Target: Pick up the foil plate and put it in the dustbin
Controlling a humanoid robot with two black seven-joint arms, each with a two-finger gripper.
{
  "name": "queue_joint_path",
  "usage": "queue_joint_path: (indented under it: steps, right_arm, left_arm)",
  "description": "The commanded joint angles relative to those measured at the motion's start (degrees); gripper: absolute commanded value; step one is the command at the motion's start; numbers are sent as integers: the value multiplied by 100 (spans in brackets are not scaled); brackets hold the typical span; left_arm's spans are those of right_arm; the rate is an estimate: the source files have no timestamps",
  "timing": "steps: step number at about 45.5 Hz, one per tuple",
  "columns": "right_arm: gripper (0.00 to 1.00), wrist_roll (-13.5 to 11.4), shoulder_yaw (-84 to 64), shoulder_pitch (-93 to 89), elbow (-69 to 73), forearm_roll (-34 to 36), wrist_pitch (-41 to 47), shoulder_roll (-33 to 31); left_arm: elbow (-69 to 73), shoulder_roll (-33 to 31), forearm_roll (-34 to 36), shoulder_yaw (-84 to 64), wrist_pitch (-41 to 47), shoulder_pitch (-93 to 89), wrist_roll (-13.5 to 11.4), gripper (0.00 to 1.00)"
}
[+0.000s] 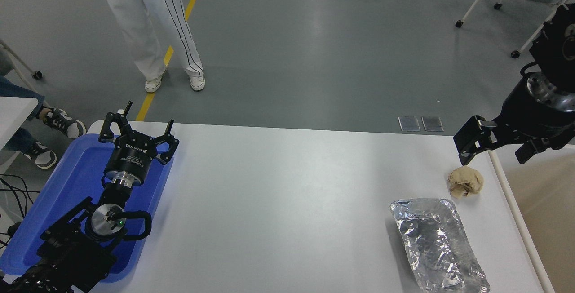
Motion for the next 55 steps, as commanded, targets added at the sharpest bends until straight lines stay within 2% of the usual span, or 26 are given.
queue_joint_path:
  steps: [1,29,55]
  right_arm:
    - [100,0,-243,34,-1,298,0,6]
    - [100,0,-385,-1,26,457,0,23]
    - [100,-26,-244,-827,-167,97,0,-170]
  left_arm:
    - [0,0,0,-10,0,0,0,100]
    - [0,0,-9,-10,0,9,0,100]
    - [0,0,-9,-10,0,9,-9,100]
